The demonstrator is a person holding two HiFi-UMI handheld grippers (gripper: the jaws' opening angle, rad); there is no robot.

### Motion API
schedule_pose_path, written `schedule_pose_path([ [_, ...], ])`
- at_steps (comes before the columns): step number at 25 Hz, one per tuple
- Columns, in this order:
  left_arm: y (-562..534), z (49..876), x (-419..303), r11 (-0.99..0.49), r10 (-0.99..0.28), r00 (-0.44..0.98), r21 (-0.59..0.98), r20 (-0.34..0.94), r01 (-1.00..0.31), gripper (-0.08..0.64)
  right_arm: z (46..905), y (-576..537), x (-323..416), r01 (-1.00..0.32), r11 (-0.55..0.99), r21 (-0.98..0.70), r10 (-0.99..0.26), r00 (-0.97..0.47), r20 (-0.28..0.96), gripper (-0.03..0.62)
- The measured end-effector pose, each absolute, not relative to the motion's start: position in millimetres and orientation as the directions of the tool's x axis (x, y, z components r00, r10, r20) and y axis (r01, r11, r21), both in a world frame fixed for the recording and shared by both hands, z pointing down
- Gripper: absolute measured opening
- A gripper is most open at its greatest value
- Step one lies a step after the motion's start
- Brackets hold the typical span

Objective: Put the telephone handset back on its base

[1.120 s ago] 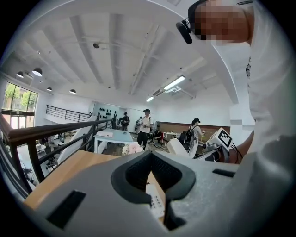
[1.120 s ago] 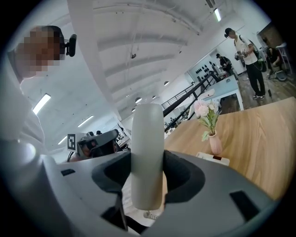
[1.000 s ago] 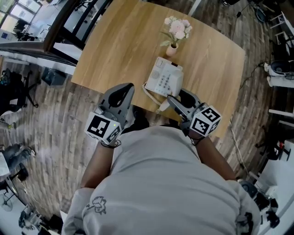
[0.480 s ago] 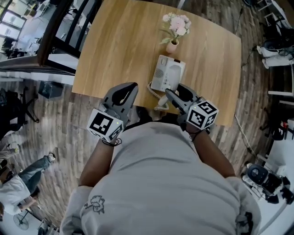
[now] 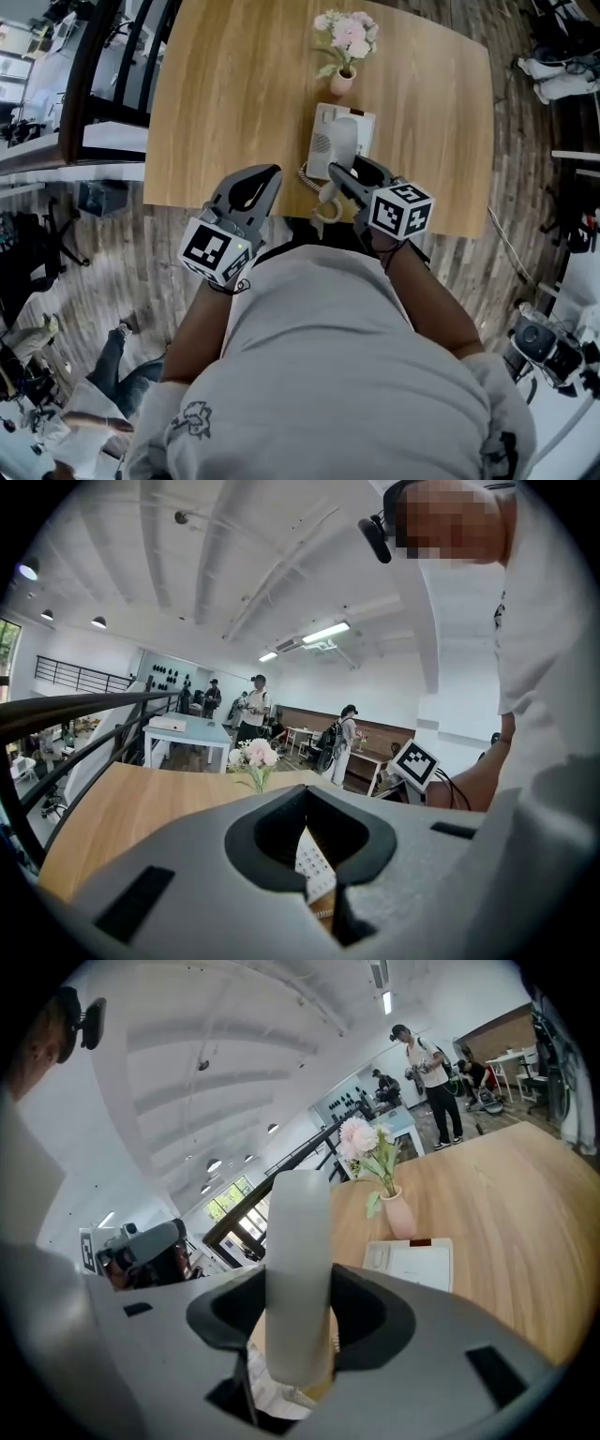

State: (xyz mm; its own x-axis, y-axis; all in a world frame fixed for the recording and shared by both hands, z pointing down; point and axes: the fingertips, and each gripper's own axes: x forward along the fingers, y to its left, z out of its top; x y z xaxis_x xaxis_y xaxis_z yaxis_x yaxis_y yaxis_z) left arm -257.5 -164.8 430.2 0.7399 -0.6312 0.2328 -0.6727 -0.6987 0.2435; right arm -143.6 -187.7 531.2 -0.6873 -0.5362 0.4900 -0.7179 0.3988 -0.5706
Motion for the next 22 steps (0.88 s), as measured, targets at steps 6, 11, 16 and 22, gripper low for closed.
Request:
schedule_pose_path([
  [6, -185, 460, -251, -0.714, -0.591, 0.756, 0.253, 0.281, -0.652, 0.005, 565, -207, -135, -0.77, 0.296, -0.565, -0.549, -0.622, 0.559, 0.222],
  [11, -199, 479, -244, -0.732, -0.556, 0.773, 0.261, 0.305, -0.63, 0.005, 590, -219, -136, -0.799, 0.237, -0.553, -0.547, -0.58, 0.603, 0.222],
  [16, -212, 492, -244, -0.736, -0.542, 0.779, 0.269, 0.314, -0.621, 0.005, 617, -229, -140, -0.819, 0.19, -0.542, -0.534, -0.549, 0.643, 0.222],
  [22, -216, 508, -253, -0.73, -0.531, 0.777, 0.284, 0.338, -0.622, 0.005, 644, -235, -144, -0.847, 0.153, -0.509, -0.515, -0.509, 0.69, 0.222],
])
